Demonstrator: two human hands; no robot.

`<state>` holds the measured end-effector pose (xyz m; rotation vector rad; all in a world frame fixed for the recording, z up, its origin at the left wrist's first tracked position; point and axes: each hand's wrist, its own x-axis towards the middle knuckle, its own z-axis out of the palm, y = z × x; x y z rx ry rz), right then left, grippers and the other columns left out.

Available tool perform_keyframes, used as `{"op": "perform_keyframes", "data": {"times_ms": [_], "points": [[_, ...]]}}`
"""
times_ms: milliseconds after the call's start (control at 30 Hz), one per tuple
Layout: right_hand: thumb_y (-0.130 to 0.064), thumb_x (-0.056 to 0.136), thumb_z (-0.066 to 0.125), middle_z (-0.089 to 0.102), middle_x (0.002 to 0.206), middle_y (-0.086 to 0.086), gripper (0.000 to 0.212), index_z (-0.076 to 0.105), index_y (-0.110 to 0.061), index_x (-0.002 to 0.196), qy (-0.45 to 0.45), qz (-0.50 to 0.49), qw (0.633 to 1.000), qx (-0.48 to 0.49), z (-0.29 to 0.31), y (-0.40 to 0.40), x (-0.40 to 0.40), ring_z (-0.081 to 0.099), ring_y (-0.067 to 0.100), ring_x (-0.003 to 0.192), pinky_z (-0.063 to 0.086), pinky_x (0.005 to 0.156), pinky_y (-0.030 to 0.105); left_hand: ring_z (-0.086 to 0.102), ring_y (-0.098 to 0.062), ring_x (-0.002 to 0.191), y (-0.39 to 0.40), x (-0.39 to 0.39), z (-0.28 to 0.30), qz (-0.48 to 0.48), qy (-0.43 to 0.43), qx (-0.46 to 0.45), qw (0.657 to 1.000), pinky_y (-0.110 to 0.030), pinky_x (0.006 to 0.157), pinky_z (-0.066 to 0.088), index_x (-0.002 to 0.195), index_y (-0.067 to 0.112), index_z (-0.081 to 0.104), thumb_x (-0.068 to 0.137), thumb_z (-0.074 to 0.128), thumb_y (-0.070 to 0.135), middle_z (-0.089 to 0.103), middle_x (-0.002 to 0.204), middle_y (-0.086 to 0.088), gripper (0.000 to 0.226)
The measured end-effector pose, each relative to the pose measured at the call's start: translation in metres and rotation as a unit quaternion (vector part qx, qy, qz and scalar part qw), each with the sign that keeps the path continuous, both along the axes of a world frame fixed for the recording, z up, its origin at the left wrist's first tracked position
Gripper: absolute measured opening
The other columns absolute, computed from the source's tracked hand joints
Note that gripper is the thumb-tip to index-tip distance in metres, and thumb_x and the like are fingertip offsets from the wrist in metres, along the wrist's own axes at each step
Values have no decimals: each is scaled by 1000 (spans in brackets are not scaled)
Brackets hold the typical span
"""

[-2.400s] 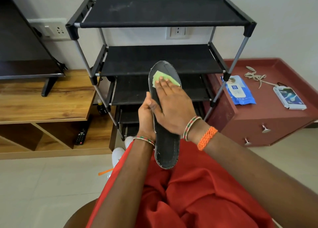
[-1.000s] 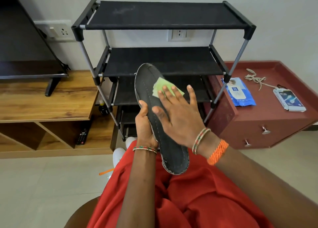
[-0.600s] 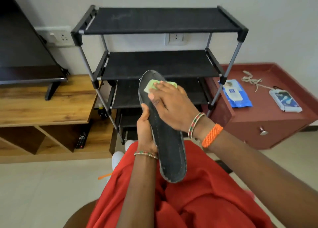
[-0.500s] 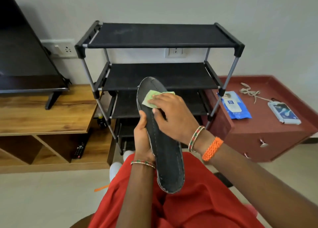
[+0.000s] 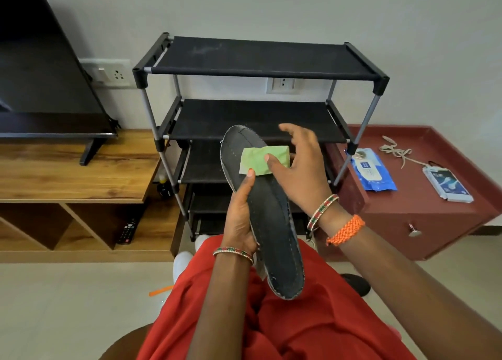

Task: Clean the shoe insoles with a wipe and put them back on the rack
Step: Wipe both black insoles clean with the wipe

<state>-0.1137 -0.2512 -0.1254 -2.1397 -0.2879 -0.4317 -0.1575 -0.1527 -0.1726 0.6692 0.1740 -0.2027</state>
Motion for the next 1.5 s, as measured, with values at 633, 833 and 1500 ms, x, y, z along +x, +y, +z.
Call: {"op": "perform_keyframes", "data": {"times_ms": [633,833,1500], "points": [[-23,99,43,70,96,12,31,67,-3,100,230,91,963,110,8,-25,-4,66,16,85,54,73,27,64,-13,77,-8,0,7,192,55,148,969,-33,79,55,87,21,57,90,62,15,66,86,0,8],[-39,95,48,69,99,12,39,67,-6,101,300,120,935,149,12,-26,-5,63,15,84,51,75,27,66,-21,91,-6,-1,5,203,66,148,966,-42,91,52,94,21,59,89,63,17,67,97,-4,8],[17,81,56,69,87,3,57,46,-2,133,230,124,958,117,8,-24,-8,68,10,82,58,70,23,65,-17,77,-2,-2,4,197,91,121,969,-33,72,56,91,19,57,89,63,18,67,88,-3,6]]}}
